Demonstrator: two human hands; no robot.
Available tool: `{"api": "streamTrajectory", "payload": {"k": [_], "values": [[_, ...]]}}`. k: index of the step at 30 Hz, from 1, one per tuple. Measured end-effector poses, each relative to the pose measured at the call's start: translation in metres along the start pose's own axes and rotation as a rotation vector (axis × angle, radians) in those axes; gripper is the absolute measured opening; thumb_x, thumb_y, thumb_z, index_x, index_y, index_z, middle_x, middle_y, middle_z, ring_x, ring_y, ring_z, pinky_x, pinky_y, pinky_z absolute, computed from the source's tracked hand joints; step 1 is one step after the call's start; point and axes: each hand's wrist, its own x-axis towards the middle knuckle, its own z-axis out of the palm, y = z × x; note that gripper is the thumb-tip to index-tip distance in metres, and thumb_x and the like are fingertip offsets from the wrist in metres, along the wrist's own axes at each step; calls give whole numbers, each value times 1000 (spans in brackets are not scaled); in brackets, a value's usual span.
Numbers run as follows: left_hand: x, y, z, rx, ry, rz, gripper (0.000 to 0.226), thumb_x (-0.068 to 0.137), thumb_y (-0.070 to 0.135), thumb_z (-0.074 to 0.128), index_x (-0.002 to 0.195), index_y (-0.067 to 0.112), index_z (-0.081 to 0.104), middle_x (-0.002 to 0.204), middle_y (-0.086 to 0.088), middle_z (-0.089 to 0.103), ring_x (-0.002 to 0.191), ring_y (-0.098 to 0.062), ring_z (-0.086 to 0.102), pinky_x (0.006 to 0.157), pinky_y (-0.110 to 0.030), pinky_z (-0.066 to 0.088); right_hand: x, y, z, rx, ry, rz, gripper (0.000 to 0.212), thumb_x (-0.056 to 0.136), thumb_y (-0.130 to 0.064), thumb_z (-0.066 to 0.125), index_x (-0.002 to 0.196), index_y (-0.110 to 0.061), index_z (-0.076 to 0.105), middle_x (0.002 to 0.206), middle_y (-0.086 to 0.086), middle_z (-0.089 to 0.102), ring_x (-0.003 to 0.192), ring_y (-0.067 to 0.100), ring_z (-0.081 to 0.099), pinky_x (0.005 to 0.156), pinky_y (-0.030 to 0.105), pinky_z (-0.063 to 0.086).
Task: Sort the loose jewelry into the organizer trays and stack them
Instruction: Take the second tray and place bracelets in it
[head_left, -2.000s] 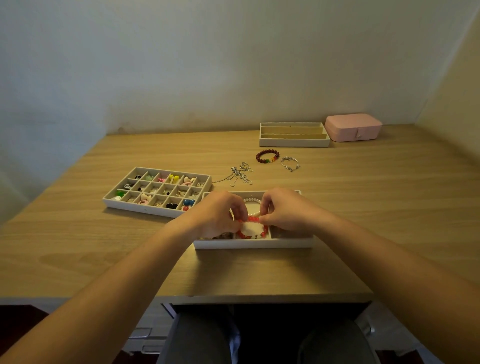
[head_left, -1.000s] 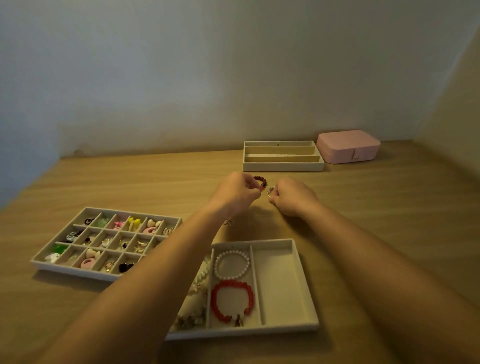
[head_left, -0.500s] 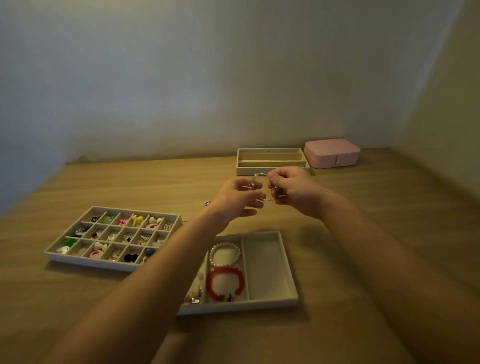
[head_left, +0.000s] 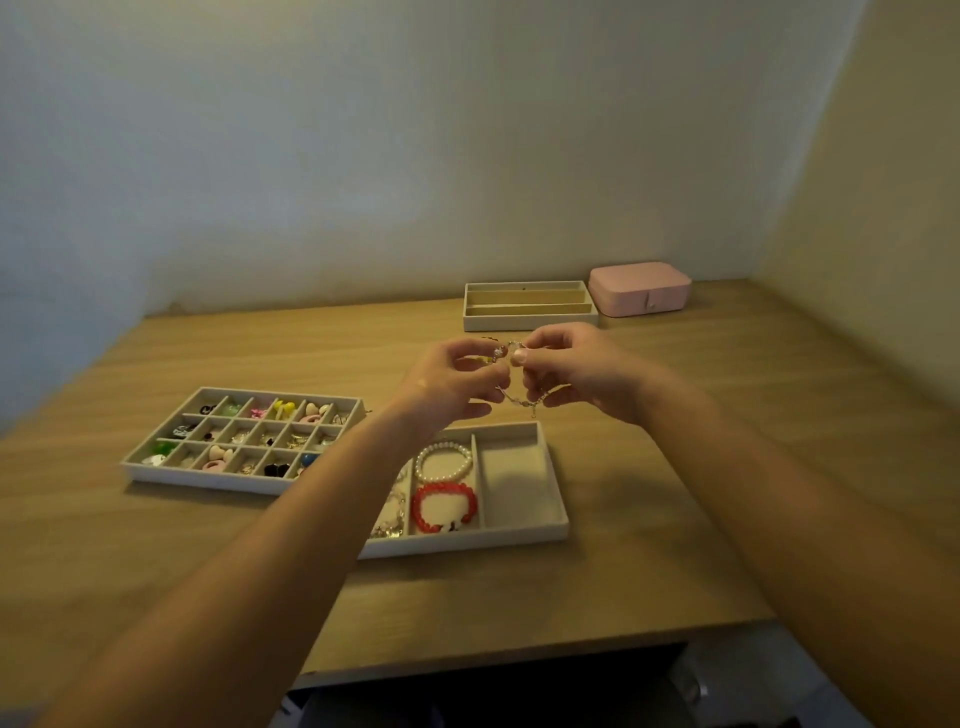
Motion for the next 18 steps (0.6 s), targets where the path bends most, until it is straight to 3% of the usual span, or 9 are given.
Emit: {"api": "streamTrajectory", "payload": {"k": [4, 8, 12, 15, 18], "values": [[-8, -6, -3, -21, -27, -89, 38, 89, 6, 72, 123, 14, 59, 109, -15, 70, 89, -22, 73, 77, -33, 61, -6, 5, 3, -39, 0, 56, 12, 98, -20, 65, 104, -10, 69, 84, 7, 75, 78, 22, 74, 71, 32, 61], [-14, -14, -1, -15, 22, -162, 39, 86, -1, 73, 122, 10, 61, 108, -14, 70, 89, -24, 74, 74, -31, 62, -9, 15, 6, -100, 28, 120, 8, 97, -16, 67, 102, -11, 70, 85, 5, 78, 82, 21, 76, 71, 33, 61], [-18, -26, 2, 134, 68, -205, 33, 85, 2, 76, 115, 8, 65, 100, -14, 75, 81, -22, 74, 71, -30, 62, -10, 23, 8, -165, 44, 158, 5, 94, -14, 70, 99, -13, 71, 85, 4, 78, 80, 17, 75, 66, 31, 59], [-19, -31, 3, 377, 72, -168, 28, 82, 8, 80, 108, 12, 70, 92, -10, 76, 65, -11, 65, 52, -18, 50, -8, 27, 10, -286, 59, 150, 7, 91, -17, 74, 97, -16, 72, 89, 3, 75, 76, 15, 72, 62, 28, 57], [-21, -34, 5, 514, 58, -138, 30, 77, 8, 83, 104, 16, 71, 88, -5, 76, 73, -15, 69, 64, -27, 59, -6, 30, 15, -423, 50, 110, 4, 91, -19, 74, 94, -18, 73, 91, 1, 73, 76, 14, 66, 62, 27, 54]]}}
